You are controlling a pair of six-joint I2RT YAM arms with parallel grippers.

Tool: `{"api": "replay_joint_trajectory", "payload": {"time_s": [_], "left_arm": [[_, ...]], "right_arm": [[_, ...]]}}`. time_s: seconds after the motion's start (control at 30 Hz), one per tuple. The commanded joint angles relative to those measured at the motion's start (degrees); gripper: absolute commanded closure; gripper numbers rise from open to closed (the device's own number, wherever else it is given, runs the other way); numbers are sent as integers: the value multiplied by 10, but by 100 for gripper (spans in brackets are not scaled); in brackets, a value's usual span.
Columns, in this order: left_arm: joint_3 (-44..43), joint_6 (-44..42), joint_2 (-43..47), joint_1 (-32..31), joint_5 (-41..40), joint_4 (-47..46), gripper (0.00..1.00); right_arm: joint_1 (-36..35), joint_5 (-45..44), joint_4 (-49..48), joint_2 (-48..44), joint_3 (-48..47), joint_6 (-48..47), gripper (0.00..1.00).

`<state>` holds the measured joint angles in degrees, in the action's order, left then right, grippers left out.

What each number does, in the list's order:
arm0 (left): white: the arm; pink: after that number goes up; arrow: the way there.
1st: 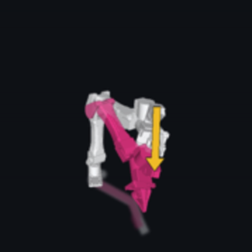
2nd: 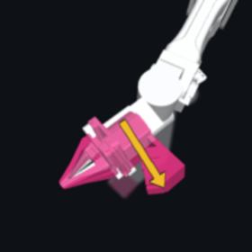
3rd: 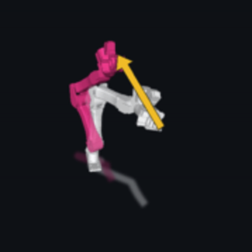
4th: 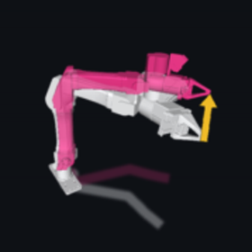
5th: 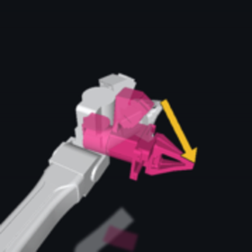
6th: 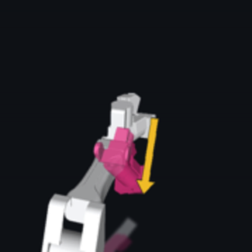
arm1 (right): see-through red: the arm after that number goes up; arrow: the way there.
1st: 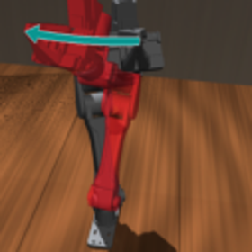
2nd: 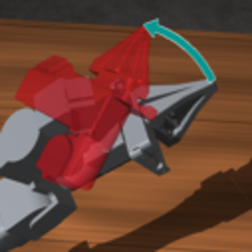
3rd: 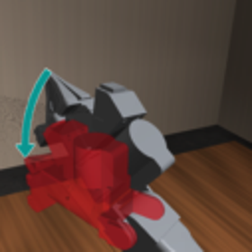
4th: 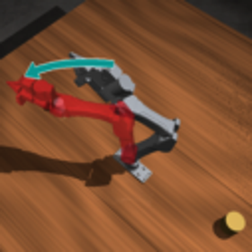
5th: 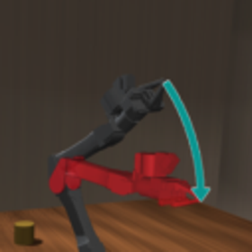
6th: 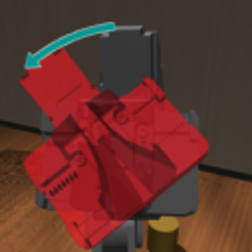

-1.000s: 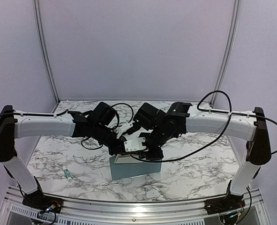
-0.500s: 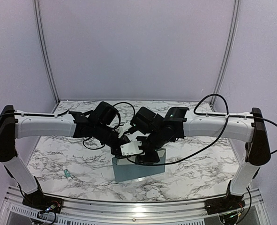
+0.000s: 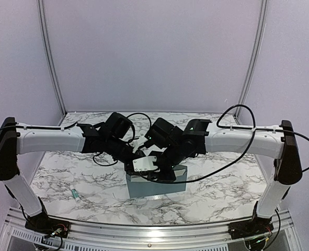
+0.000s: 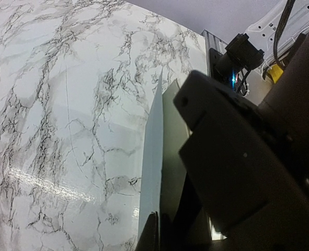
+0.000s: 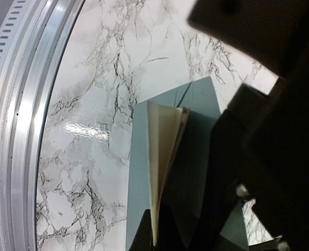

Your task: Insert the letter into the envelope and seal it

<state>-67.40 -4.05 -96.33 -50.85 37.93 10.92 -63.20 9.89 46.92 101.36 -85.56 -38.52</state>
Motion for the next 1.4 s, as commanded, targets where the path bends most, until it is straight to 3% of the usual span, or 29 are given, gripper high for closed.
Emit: {"api": "replay_joint_trajectory", "payload": {"time_s": [0.0, 0.4, 0.57, 0.77, 1.17, 1.37], "left_arm": [[-20, 2, -4, -5, 20, -10, 100], [-16, 0, -9, -4, 20, -10, 100], [-16, -4, -9, -2, 17, -9, 100], [-18, -7, -11, 3, 18, -9, 100], [-16, -7, -10, 4, 20, -10, 100], [-16, -6, -13, 4, 22, -10, 100]], "right_arm": [[2, 8, 1, 23, -2, 10, 100], [1, -43, 2, 35, 1, 20, 99], [2, -57, -6, -12, 3, 21, 81], [6, -67, -5, -40, 12, 18, 75], [39, -31, 6, -28, 11, 14, 99], [33, -42, 47, -9, -15, -17, 100]]}}
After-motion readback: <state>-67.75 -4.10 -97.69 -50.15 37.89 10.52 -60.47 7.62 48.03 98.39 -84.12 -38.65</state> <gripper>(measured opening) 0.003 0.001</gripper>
